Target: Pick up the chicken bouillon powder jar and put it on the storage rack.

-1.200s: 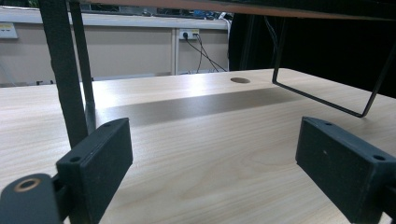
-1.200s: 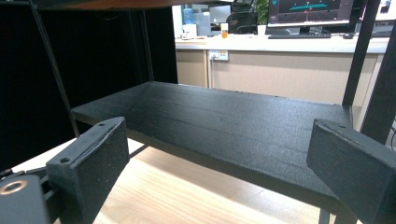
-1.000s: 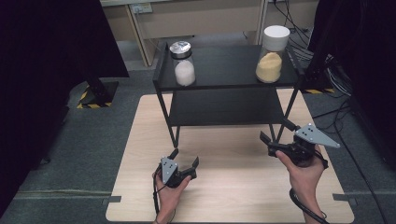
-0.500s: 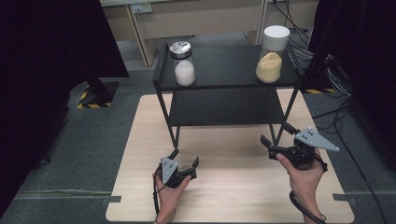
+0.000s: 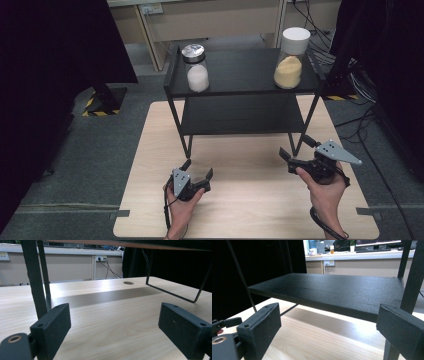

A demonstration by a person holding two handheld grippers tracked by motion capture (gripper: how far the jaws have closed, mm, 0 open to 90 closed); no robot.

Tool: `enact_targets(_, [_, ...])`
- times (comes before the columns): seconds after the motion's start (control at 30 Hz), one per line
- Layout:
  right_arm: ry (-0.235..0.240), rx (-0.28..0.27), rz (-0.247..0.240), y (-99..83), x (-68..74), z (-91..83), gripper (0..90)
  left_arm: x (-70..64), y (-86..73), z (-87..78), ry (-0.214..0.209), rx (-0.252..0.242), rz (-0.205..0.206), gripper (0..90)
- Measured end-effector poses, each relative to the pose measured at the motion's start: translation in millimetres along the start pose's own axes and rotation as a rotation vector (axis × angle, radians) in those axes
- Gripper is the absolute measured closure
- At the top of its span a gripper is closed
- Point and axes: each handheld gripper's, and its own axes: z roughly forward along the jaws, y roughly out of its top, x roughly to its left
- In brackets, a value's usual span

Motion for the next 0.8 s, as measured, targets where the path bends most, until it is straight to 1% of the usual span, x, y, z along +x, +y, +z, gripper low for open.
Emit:
enact_targets(0.53, [-0.006,0.037,0.024,-15.5,-4.8,-0.2,5.9,0.0,0.0,0.0,0.001,0.000,-0.001,10.2])
enact_targets(0.8, [-0.010,0.046,0.030,-24.6,-5.2,0.1,5.9,-0.1,-0.1,-0.1,0.000,-0.001,0.000,10.2])
